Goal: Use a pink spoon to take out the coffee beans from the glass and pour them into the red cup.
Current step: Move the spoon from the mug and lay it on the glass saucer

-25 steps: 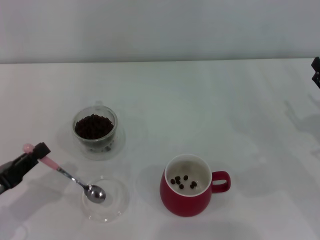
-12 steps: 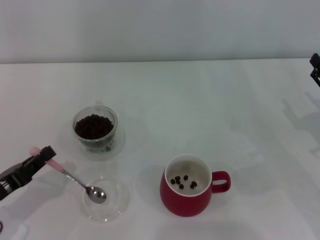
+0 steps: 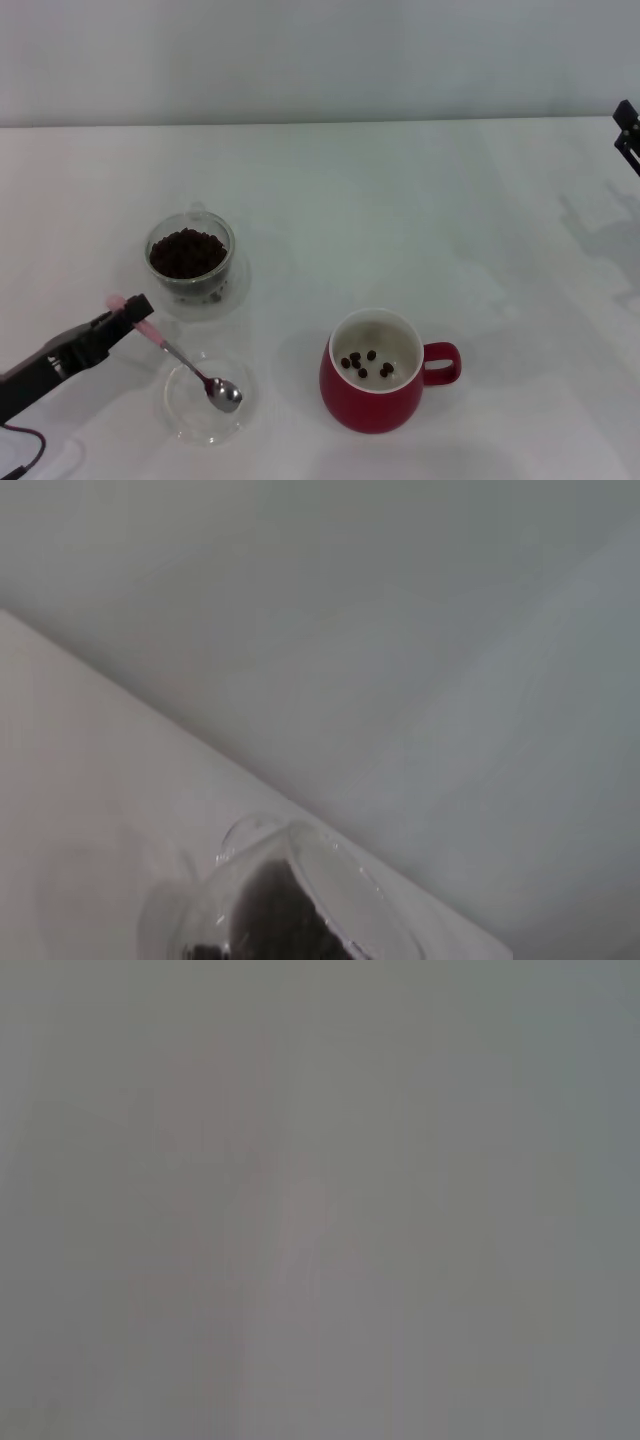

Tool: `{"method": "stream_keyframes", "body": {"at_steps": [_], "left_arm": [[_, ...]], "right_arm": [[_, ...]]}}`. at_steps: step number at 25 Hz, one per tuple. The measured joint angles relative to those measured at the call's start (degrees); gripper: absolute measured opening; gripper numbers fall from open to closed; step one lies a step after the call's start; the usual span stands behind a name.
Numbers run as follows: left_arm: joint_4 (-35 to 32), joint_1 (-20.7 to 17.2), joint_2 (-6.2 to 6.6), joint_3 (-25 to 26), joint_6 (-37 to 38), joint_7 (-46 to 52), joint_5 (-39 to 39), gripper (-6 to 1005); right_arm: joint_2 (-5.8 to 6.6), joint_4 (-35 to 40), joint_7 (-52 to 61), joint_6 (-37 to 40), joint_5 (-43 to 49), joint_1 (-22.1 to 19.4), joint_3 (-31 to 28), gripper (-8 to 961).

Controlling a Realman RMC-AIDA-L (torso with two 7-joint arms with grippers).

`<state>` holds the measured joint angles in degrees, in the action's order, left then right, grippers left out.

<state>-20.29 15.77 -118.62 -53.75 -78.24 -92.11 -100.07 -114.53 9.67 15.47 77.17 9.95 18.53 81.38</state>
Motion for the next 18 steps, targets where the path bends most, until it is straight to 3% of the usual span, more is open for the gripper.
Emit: {"method": "stream_keyframes", "body": {"at_steps": [10,18], "left_arm": [[0.4,0.7,-0.08,-0.2,0.3,-1.1,1.2,132],[0.6,0.7,-0.24,-0.2,1.5,-1.4,1.5,347]], "right_arm": [[-0.12,0.0,0.0,-0.1,0.3,0.1,0.0,728],[-0.17,-0.1,0.3,-0.2,0.4,0.1,0.3,727]]}}
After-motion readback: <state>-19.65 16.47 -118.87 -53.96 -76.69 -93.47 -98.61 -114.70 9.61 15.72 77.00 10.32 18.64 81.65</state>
